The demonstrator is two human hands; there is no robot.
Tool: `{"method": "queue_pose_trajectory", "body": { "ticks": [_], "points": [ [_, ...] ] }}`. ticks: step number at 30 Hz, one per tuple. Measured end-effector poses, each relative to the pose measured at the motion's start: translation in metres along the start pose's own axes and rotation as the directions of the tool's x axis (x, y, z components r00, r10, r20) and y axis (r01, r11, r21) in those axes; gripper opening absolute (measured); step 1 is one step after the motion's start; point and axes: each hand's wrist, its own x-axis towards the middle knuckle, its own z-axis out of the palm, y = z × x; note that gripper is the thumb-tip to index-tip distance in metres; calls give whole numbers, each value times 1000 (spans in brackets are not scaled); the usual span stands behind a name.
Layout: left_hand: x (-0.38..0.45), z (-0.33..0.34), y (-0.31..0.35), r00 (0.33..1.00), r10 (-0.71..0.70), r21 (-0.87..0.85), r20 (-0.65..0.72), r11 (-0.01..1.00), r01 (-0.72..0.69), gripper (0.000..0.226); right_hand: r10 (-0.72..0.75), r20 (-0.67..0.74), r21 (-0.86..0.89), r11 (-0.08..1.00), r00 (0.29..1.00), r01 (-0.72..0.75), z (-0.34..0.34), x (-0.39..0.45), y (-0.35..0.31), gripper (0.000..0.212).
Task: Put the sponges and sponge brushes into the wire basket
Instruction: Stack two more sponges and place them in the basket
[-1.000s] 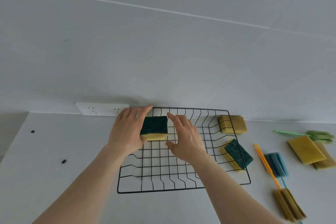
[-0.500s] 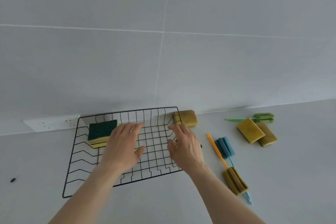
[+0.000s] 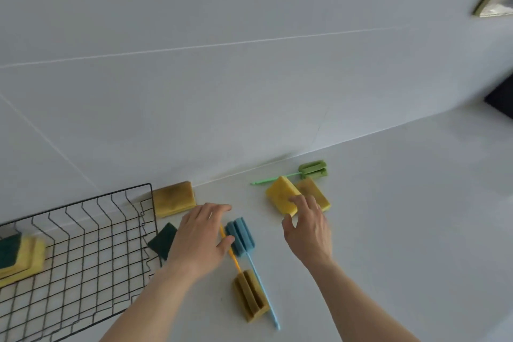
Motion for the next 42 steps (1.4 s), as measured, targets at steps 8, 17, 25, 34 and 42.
{"method": "queue_pose_trajectory", "body": {
  "ticks": [8,17,25,34,42],
  "points": [
    [69,45,59,994,-24,-36,104,999,28,62,460,114,164,866,881,-473,-1,53,92,46],
    [134,81,81,960,-89,16,264,996,88,102,407,330,191,855,852,-482,20,72,114,55],
    [120,86,84,985,-154,-90,81,983,161,52,239,291,424,836,927,-348,15,68,105,42],
    [67,93,74,986,-158,-256,45,953,164,31,63,350,578,770,935,-269,6,53,92,38],
    [50,86,74,975,-219,-176,45,959,223,47,-172,266,528,849,948,5,8,41,79,45]
  ]
}}
